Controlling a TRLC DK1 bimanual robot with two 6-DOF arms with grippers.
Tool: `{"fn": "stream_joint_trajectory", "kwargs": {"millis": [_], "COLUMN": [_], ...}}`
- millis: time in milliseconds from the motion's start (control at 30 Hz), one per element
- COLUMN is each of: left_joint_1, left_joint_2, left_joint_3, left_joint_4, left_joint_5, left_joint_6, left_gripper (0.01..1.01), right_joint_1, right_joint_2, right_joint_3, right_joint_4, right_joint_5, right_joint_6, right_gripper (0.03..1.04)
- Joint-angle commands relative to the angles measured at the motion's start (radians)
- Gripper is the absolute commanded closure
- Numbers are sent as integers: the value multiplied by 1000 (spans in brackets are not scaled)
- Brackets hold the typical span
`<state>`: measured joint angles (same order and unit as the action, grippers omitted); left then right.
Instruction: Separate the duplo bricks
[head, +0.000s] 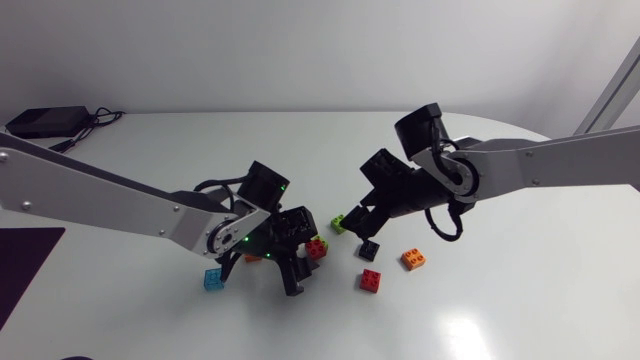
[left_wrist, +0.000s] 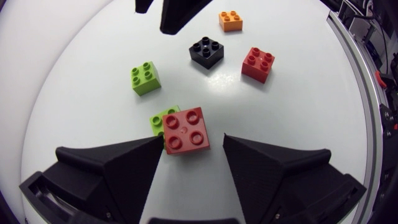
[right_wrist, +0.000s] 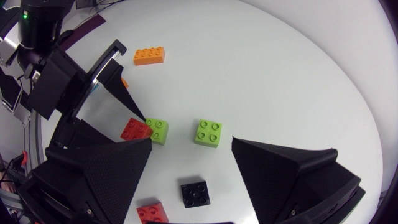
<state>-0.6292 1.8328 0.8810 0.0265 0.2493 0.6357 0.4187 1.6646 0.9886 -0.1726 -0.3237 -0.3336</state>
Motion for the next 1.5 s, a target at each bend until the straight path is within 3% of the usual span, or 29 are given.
{"fn": "stream_joint_trajectory", "kwargs": {"millis": [0,100,200,300,633,800,900,1067,1233,1467], "left_joint_1": [-12,-12,-12,-12,-6,29,69,108,97,59], "left_joint_2": [25,22,22,20,13,-66,-144,-234,-270,-300], "left_joint_3": [9,12,16,19,24,10,19,96,150,200], "left_joint_4": [7,9,9,10,9,-10,-83,-335,-530,-712], "left_joint_5": [-5,-5,-5,-5,-5,44,136,315,404,487], "left_joint_6": [5,-2,-4,-7,-4,15,44,124,229,314], "left_gripper": [518,615,626,715,726,726,726,726,726,726], "right_joint_1": [-3,-3,-3,-3,-11,-44,-86,-121,-90,-58], "right_joint_2": [-23,-26,-32,-40,-62,-114,-164,-244,-282,-287], "right_joint_3": [-31,-42,-50,-57,-84,-120,-143,-160,-159,-156], "right_joint_4": [-4,-1,2,2,4,-2,-27,-139,-277,-344], "right_joint_5": [-6,-12,-12,-14,-31,-103,-179,-330,-425,-503], "right_joint_6": [4,4,4,4,-7,-81,-131,-245,-349,-394], "right_gripper": [136,138,136,136,138,138,136,136,108,107]}}
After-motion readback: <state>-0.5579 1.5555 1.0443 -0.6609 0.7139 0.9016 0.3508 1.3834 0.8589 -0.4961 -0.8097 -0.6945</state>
